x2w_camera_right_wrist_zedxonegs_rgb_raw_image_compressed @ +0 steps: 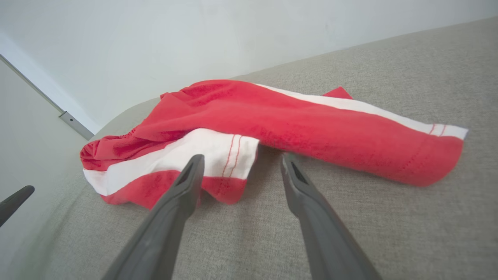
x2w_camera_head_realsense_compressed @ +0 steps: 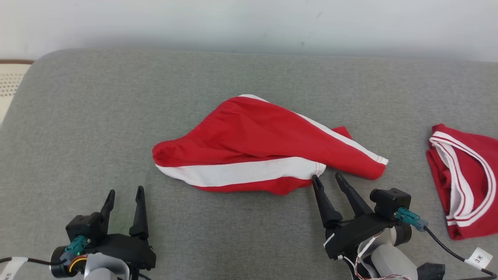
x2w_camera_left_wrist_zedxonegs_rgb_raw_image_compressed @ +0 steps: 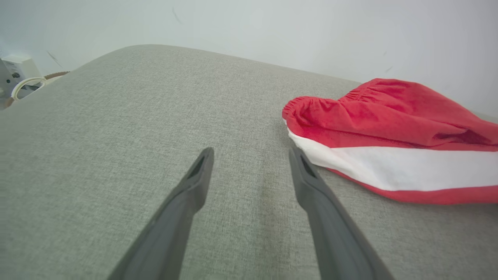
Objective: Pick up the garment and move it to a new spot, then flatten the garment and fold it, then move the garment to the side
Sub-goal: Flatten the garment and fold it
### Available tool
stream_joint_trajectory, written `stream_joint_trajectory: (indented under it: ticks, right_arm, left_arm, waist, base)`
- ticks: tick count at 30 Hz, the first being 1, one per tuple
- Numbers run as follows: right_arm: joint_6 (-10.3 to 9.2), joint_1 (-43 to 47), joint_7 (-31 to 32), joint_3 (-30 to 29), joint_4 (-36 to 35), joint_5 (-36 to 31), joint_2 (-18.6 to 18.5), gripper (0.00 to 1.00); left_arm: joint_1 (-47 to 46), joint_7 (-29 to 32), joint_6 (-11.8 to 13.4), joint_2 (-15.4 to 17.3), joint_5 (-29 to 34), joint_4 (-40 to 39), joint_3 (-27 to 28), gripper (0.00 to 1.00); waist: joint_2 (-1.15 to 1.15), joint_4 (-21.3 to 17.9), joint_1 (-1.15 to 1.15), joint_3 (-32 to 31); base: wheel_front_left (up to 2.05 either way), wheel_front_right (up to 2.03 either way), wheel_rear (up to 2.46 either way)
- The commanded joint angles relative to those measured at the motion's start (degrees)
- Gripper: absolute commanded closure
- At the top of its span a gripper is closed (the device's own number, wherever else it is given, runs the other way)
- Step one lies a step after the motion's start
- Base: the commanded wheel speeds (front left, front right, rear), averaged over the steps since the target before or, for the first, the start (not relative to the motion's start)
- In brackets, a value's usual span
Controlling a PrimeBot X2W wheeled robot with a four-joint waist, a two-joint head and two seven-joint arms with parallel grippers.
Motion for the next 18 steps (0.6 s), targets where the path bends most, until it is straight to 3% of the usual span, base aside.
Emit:
stream_joint_trajectory:
  ticks: [1, 8, 10, 11, 14, 15, 18]
  right_arm:
    - [-0.03, -0.4, 0.0, 0.2, 0.0, 0.3, -0.4, 0.0]
    - [-0.03, -1.0, 0.0, 0.8, 1.0, 3.3, -0.5, 0.0]
    - [-0.03, -0.9, 0.0, 0.9, 1.3, 3.7, -0.6, 0.12]
    - [-0.03, -1.3, 0.0, 0.9, 1.7, 4.0, -0.8, 0.53]
    - [-0.03, -1.9, 0.0, 0.9, 2.5, 4.5, -0.8, 0.82]
    - [-0.03, -1.9, 0.0, 1.0, 2.6, 4.6, -0.8, 1.0]
    - [-0.03, -1.9, 0.0, 1.2, 2.6, 4.8, -0.8, 1.0]
  left_arm:
    - [1.1, -0.2, -0.3, 0.0, 0.0, -0.2, -0.2, 0.0]
    - [1.3, -0.2, 0.2, 0.0, -1.3, -0.9, -1.6, 0.0]
    - [1.6, -0.2, 0.2, 0.0, -1.5, -1.0, -1.9, 0.0]
    - [1.7, -0.2, 0.4, 0.0, -1.4, -1.0, -2.1, 0.0]
    - [1.5, -0.2, 0.3, 0.0, -1.1, -1.0, -2.0, 0.0]
    - [1.6, -0.2, 0.2, 0.0, -1.0, -1.0, -1.9, 0.0]
    - [2.2, -0.2, 0.3, 0.0, -0.3, -1.2, -1.4, 0.0]
  waist:
    - [0.0, 1.0, 0.0, 0.2]
    - [0.0, 2.4, 0.0, 0.5]
    - [0.0, 2.8, 0.0, 0.5]
    - [0.0, 3.2, 0.0, 0.6]
    - [0.0, 3.6, 0.0, 0.7]
    - [0.0, 3.6, 0.0, 0.7]
    - [0.0, 3.3, 0.0, 0.2]
  base:
    - [0.0, 0.0, 0.0]
    - [0.0, 0.0, 0.0]
    - [0.0, 0.0, 0.0]
    - [0.0, 0.0, 0.0]
    - [0.0, 0.0, 0.0]
    - [0.0, 0.0, 0.0]
    - [0.0, 0.0, 0.0]
